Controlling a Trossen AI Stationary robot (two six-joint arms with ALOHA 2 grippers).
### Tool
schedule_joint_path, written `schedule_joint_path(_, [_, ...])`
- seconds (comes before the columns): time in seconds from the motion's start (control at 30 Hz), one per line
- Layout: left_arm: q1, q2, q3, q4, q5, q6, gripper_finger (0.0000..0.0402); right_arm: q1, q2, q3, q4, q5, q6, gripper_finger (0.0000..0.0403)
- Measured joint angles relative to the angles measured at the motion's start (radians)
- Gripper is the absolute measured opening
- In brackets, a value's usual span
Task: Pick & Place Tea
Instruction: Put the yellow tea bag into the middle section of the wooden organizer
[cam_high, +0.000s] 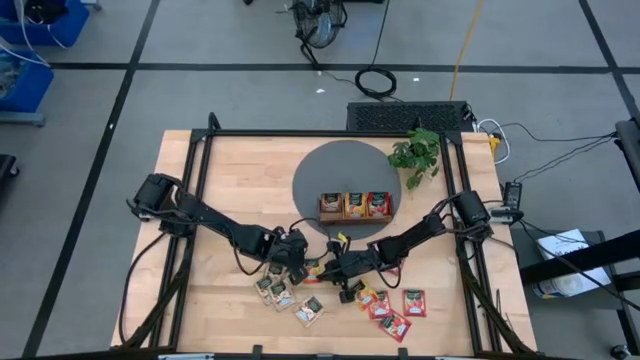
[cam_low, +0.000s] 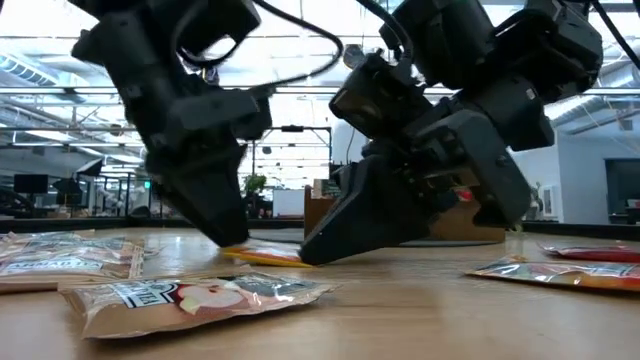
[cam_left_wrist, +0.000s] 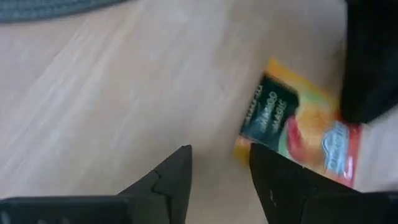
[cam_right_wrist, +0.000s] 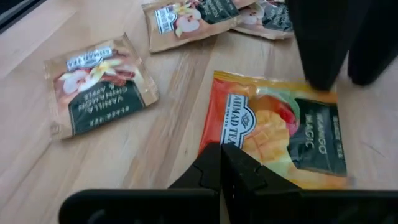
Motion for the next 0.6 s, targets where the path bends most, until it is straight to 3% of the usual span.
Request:
schedule_joint_path(0.37, [0.013, 0.021, 0.003, 0.052, 0.103, -0.015, 0.0249, -0.008, 0.034, 0.0, 0.02, -0.001, 0.002, 0.0])
schedule_joint_path(0.6, [-0.002, 0.02, 0.005, -0.042, 0.142, -0.039, 0.0262, -0.01, 0.034, 0.0, 0.009, -0.001, 0.003, 0.0])
